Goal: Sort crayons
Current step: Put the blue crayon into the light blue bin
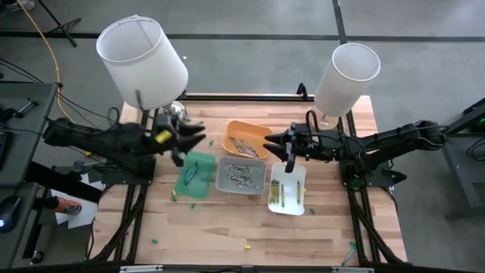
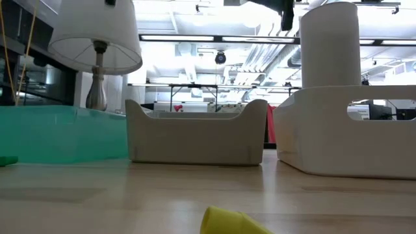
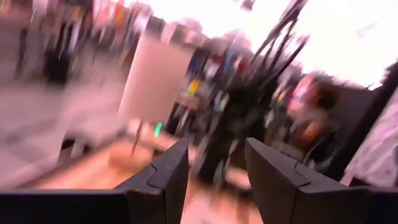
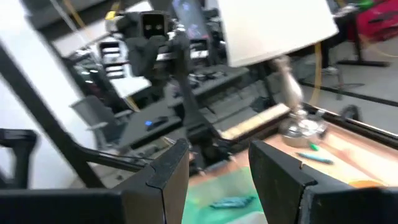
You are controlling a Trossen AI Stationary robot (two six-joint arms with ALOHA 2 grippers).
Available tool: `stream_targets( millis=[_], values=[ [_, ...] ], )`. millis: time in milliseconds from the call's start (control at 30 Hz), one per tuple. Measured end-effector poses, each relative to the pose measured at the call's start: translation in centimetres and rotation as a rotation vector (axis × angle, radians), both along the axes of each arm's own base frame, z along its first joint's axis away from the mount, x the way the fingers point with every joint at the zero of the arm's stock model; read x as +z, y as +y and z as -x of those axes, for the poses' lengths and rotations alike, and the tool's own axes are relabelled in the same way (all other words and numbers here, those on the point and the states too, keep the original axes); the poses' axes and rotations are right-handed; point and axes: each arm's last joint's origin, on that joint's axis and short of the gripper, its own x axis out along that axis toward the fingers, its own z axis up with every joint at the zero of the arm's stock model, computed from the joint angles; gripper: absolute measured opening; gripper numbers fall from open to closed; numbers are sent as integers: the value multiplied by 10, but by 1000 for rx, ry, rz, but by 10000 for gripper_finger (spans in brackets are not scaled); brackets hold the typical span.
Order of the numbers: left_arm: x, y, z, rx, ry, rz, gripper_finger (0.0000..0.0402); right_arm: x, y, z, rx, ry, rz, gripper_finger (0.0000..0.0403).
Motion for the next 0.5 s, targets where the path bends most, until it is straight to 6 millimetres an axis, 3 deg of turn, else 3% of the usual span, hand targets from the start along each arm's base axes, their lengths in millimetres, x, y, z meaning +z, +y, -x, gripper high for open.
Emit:
stream_targets(
  millis=[133, 500],
  values=[
    [15, 2, 6, 6, -108, -116, 145, 6, 2, 0, 70, -58, -6, 160],
    [9, 0, -2, 19, -45, -232, 145, 10, 2, 1, 85, -100, 15, 160]
  ],
)
